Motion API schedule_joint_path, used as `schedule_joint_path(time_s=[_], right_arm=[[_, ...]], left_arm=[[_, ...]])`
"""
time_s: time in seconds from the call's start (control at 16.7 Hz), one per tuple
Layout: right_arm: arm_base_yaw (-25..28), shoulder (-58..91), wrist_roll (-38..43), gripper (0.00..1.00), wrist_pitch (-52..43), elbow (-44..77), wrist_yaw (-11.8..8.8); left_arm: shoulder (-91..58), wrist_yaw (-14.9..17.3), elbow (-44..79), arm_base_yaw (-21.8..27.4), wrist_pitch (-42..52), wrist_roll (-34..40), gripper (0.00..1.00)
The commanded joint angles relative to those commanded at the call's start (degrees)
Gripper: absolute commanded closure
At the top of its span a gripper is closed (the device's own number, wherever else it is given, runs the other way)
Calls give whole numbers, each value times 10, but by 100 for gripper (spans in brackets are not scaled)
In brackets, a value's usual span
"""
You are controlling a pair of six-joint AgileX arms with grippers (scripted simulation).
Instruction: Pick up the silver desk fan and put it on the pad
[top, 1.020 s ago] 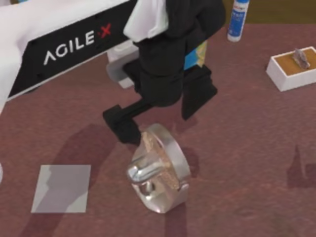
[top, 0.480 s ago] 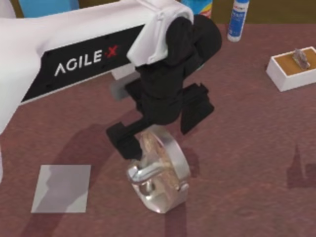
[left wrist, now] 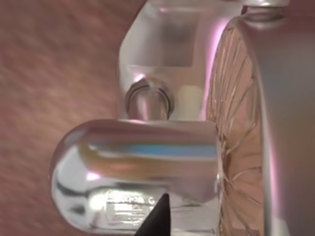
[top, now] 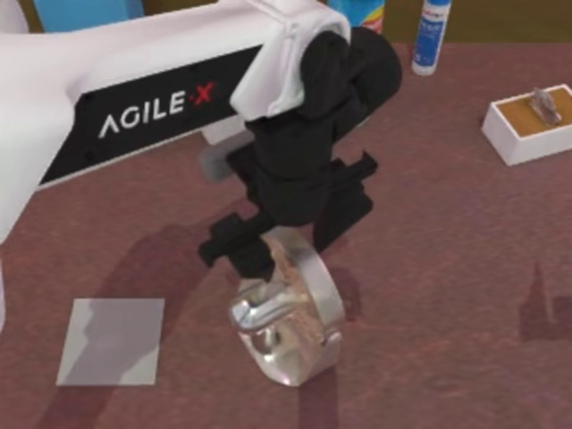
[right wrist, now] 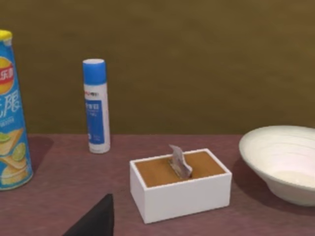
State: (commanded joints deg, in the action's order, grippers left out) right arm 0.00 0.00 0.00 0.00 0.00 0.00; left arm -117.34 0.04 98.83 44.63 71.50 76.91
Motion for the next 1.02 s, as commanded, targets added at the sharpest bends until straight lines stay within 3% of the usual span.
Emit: schedule_joint_path(time_s=[0.36,1.02], right_arm=[[0,0,0,0,0,0,0],[0,0,0,0,0,0,0]], left_arm=[[0,0,0,0,0,0,98],[0,0,11,-1,10,0,100]])
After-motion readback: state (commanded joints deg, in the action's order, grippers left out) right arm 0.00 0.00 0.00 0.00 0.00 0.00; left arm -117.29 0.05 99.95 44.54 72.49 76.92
